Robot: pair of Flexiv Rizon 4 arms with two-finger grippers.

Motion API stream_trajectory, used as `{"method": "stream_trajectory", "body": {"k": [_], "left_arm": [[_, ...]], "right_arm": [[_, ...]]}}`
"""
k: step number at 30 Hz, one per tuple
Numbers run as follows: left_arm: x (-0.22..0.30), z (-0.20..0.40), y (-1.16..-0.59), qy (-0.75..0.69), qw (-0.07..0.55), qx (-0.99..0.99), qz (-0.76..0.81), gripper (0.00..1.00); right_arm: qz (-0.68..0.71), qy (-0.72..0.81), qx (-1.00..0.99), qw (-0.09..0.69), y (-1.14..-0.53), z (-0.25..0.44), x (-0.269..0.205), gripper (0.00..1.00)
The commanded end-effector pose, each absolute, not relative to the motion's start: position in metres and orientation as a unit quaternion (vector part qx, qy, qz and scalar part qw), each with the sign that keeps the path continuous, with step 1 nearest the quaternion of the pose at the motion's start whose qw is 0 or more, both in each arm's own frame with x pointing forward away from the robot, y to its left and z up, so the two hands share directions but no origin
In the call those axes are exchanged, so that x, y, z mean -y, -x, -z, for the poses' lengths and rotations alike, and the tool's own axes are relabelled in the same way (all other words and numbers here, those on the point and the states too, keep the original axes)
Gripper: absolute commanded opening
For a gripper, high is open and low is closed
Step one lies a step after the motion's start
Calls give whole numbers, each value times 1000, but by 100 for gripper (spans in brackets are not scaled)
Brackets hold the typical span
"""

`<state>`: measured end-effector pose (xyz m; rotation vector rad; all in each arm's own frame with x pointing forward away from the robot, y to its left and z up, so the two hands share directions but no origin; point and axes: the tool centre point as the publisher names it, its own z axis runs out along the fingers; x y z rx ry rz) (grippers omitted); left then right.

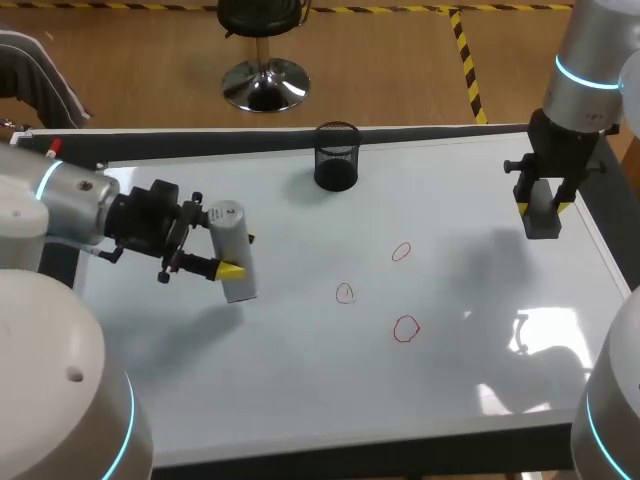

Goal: Pick up the inspection probe, press it on each red-marked spot on the whiteboard one by one, put down the probe, pick up the eraser, and wipe off all the red marks.

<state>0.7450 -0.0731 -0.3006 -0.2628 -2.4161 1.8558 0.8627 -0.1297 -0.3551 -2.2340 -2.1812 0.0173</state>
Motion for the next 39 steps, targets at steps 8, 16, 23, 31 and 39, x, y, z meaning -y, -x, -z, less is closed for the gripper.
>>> {"method": "stream_trajectory", "body": {"k": [8,16,23,31,39], "left_arm": [[49,294,-734,75,32,793,-604,0],[38,295,-731,66,29,794,-604,0],[38,295,-731,66,29,794,-604,0],[38,295,-731,66,29,794,-604,0],[38,295,-731,66,29,794,-604,0]], "right_arm": [[-6,715,699,9,-862,354,130,0],[-6,715,699,9,-862,354,130,0],[-6,715,699,9,-862,354,130,0],[-6,715,699,9,-862,354,130,0],[-6,715,699,9,-862,354,130,0]]}}
